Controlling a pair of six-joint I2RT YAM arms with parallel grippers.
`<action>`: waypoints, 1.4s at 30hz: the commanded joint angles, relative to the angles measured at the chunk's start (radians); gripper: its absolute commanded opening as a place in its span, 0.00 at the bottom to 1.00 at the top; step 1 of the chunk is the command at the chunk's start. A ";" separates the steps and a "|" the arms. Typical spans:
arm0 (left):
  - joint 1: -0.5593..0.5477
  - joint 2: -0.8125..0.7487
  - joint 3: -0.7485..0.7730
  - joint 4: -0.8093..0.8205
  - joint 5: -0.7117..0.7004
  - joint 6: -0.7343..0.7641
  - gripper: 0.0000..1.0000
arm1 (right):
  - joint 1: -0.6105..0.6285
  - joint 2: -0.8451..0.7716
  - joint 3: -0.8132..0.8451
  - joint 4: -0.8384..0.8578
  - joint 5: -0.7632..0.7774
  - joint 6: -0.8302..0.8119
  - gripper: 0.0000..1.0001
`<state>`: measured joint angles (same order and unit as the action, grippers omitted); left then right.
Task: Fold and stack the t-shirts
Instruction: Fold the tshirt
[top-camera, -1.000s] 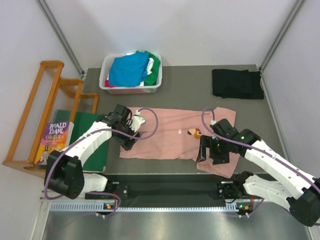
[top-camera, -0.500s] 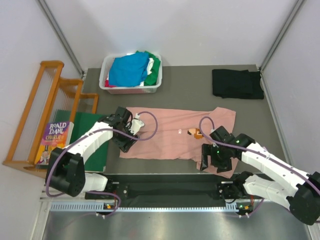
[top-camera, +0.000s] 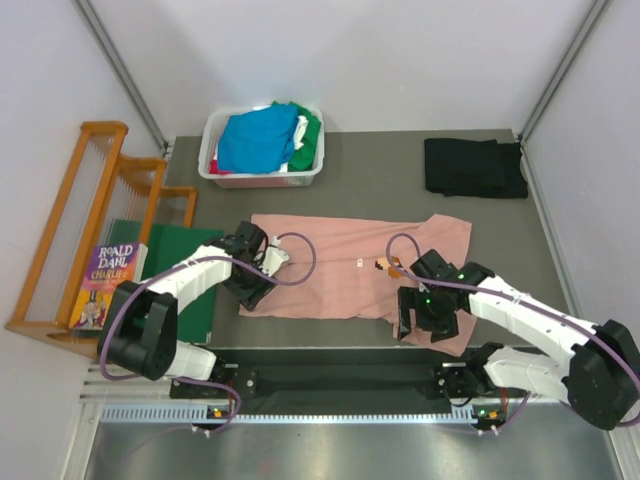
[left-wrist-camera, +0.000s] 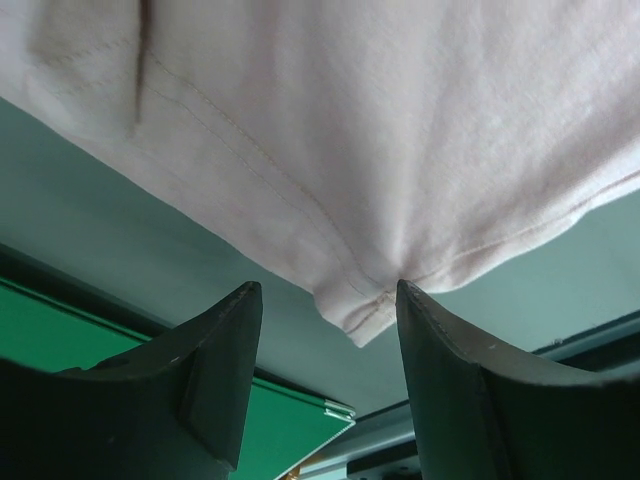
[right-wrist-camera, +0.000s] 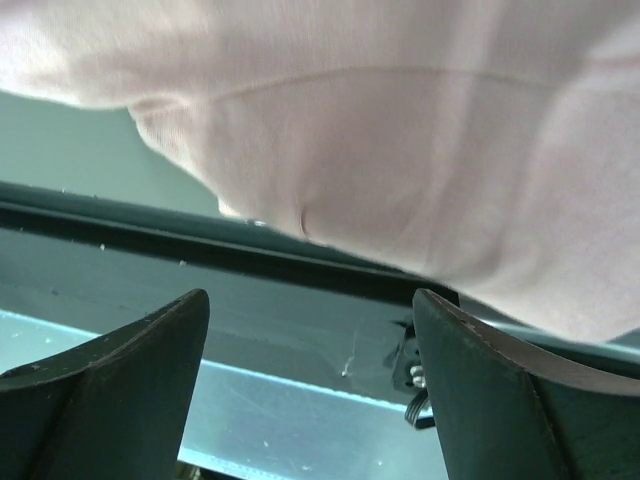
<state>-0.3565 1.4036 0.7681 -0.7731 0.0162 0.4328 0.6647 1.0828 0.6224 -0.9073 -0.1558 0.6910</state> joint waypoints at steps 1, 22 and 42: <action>-0.001 0.003 -0.003 0.049 0.002 0.000 0.61 | 0.013 0.055 -0.003 0.102 0.027 -0.025 0.82; -0.001 -0.012 0.031 0.092 0.039 -0.049 0.64 | 0.015 0.290 -0.064 0.304 0.065 -0.070 0.22; -0.001 -0.047 0.017 0.034 -0.007 -0.028 0.65 | 0.013 0.160 -0.016 0.189 0.039 -0.048 0.09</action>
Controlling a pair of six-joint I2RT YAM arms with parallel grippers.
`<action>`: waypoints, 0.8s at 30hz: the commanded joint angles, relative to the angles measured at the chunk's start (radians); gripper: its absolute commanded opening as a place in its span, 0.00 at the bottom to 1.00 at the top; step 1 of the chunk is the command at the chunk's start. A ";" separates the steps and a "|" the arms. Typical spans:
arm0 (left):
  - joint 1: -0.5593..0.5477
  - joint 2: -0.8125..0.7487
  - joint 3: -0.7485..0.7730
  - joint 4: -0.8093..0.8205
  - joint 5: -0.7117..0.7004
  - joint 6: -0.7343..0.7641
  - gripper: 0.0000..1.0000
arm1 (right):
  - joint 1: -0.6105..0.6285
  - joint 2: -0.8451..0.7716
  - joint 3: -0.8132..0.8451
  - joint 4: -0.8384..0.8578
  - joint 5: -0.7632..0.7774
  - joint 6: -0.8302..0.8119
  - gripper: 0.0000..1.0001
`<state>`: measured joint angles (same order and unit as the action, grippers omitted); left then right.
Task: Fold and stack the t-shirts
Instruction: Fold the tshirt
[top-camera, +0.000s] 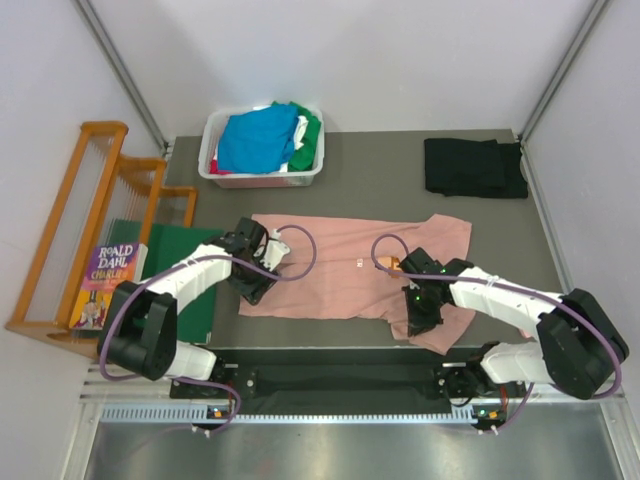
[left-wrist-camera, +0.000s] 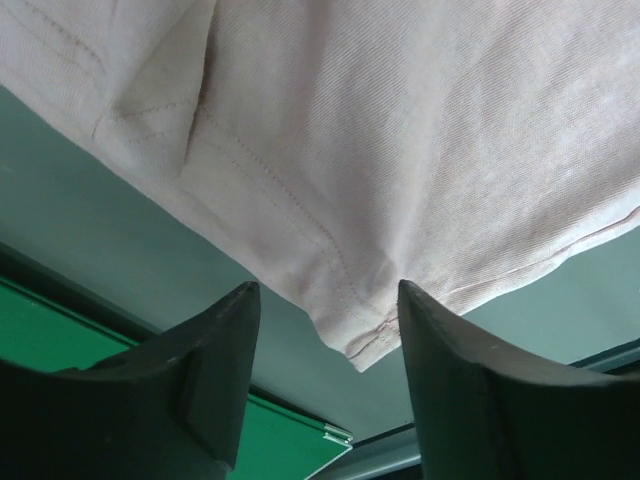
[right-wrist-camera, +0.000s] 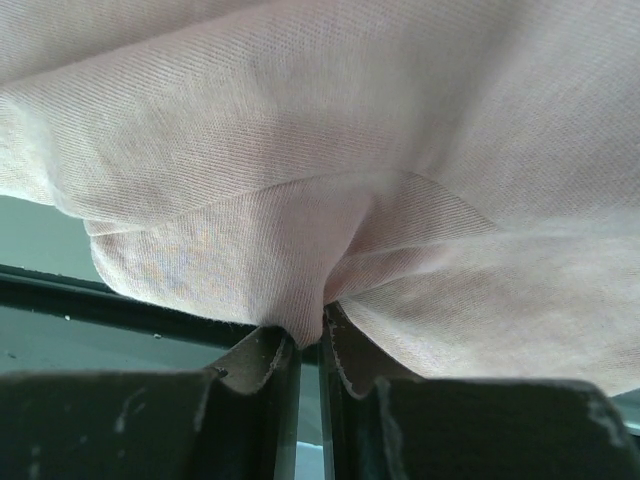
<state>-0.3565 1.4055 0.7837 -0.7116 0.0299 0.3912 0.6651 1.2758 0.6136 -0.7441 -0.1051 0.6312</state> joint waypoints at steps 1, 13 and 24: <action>-0.001 -0.060 -0.001 -0.040 -0.021 0.024 0.66 | 0.013 -0.035 -0.008 0.025 -0.010 0.012 0.09; 0.001 -0.091 0.026 -0.229 -0.002 0.090 0.50 | 0.013 -0.039 0.006 0.006 0.002 0.005 0.09; 0.001 -0.068 0.005 -0.258 0.025 0.115 0.50 | 0.013 -0.044 0.028 -0.014 0.007 0.005 0.10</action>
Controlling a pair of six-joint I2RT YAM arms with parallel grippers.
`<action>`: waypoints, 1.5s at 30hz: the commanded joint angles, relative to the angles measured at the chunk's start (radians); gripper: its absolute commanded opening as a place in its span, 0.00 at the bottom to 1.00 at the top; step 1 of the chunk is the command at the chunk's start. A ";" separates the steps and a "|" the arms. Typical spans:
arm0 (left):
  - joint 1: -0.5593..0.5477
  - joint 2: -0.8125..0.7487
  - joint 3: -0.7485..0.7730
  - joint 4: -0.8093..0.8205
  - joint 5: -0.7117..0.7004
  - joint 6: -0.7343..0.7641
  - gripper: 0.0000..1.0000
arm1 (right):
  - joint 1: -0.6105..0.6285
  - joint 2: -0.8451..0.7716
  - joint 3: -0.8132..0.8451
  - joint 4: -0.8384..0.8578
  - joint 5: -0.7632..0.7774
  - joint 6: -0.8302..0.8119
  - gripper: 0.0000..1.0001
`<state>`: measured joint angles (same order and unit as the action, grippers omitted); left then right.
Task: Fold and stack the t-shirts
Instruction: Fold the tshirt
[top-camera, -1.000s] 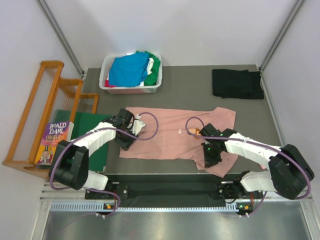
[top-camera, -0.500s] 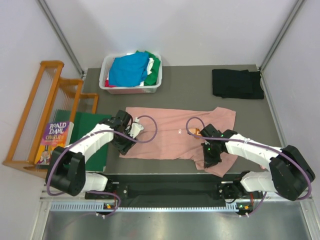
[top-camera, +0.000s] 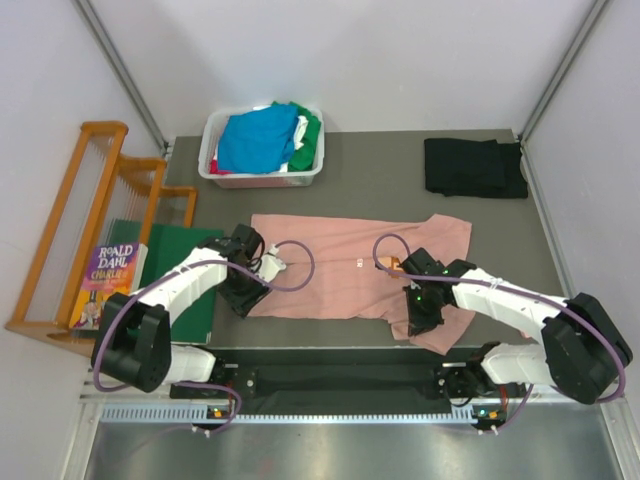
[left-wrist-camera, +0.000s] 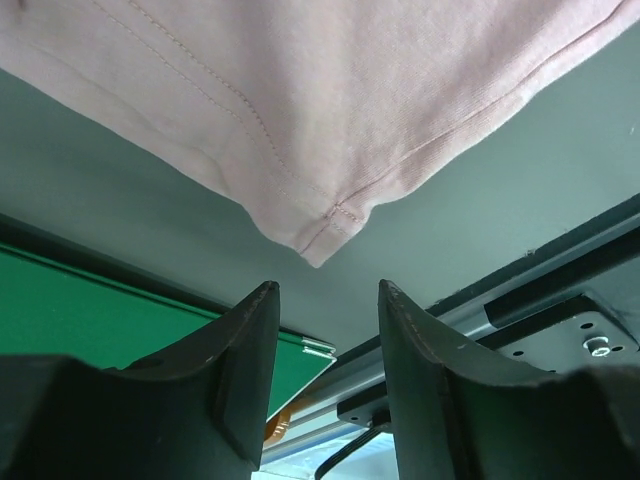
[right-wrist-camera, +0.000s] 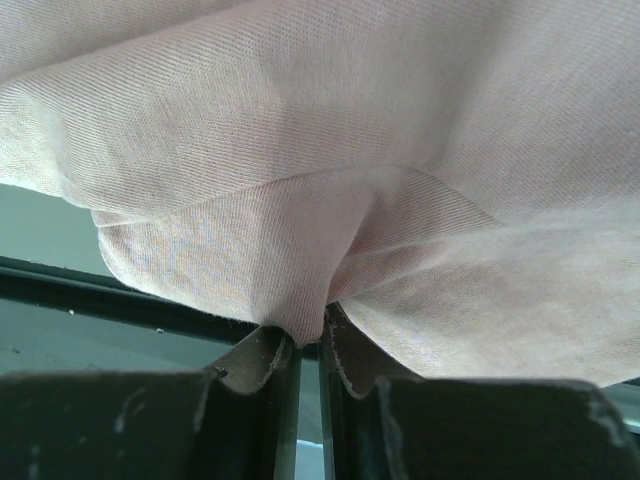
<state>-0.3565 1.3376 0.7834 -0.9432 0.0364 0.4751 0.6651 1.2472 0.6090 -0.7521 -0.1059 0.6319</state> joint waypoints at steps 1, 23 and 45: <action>-0.001 0.011 0.004 -0.022 0.023 0.034 0.50 | 0.014 -0.014 0.034 -0.006 0.006 0.005 0.10; -0.001 0.058 -0.042 0.185 0.043 0.005 0.18 | 0.013 0.004 0.017 0.028 -0.015 0.018 0.10; 0.044 -0.132 0.013 0.067 -0.027 0.060 0.00 | 0.014 -0.279 0.104 -0.251 -0.026 0.032 0.02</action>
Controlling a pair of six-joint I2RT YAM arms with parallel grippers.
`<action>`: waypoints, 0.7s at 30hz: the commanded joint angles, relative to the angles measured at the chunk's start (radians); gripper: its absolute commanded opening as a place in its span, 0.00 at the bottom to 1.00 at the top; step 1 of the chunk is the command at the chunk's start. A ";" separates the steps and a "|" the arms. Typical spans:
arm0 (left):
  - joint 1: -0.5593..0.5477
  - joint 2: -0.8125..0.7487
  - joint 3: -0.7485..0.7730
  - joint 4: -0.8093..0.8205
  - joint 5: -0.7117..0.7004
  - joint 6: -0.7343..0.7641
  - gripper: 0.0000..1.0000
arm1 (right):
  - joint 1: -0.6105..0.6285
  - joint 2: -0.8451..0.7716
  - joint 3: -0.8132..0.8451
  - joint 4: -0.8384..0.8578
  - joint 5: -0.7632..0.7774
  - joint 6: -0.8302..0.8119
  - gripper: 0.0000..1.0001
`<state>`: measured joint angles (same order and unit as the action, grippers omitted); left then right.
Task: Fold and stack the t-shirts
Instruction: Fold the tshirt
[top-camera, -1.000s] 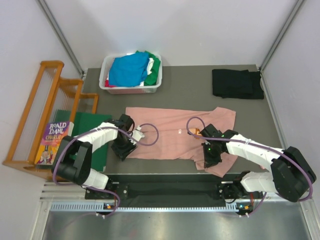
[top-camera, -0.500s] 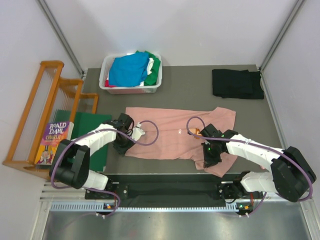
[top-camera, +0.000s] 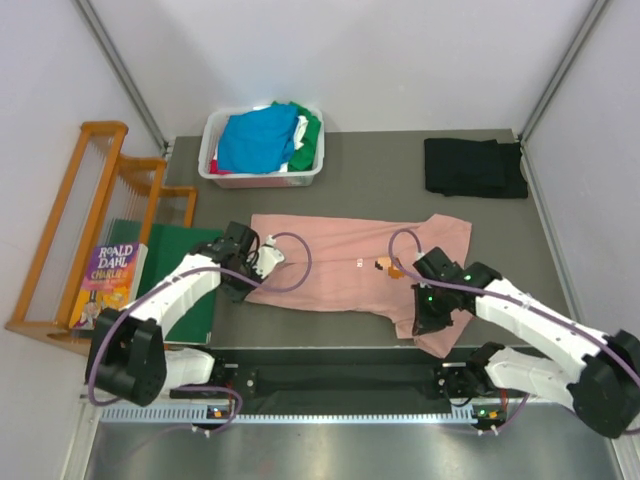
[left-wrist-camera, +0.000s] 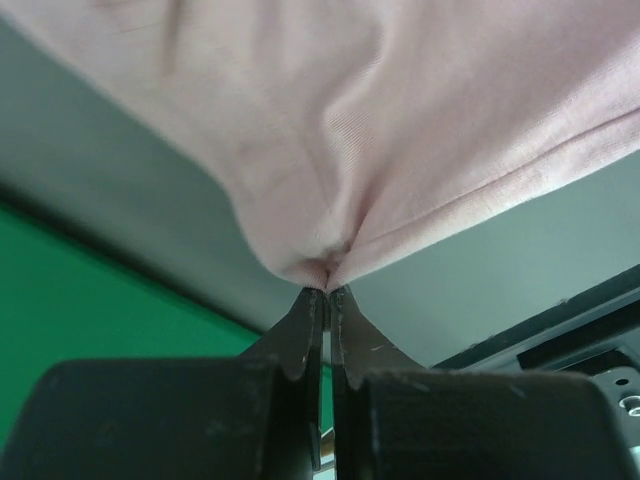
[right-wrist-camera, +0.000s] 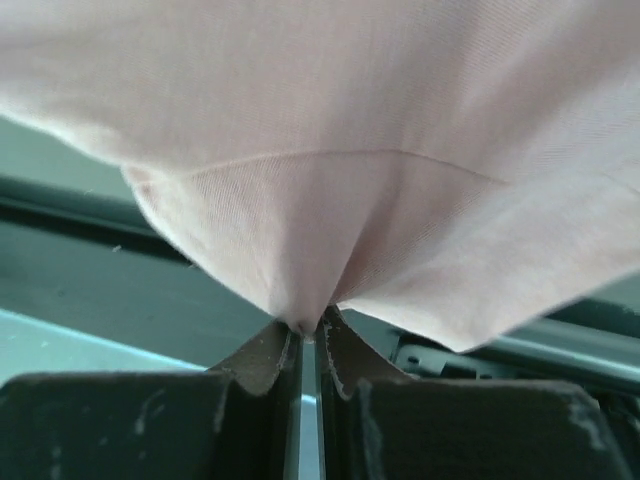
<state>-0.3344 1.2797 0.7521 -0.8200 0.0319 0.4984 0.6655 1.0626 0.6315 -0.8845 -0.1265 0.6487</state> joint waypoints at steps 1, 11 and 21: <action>0.024 -0.094 0.047 -0.062 -0.023 0.037 0.00 | 0.014 -0.111 0.091 -0.149 -0.005 0.019 0.02; 0.026 -0.066 0.104 -0.028 -0.020 -0.003 0.00 | 0.014 -0.181 0.141 -0.177 -0.039 0.061 0.02; 0.058 0.104 0.257 0.143 -0.095 -0.035 0.00 | -0.049 -0.026 0.352 -0.169 0.054 -0.038 0.02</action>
<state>-0.3038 1.3113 0.9112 -0.7876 -0.0189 0.4801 0.6598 0.9981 0.8742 -1.0637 -0.1207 0.6765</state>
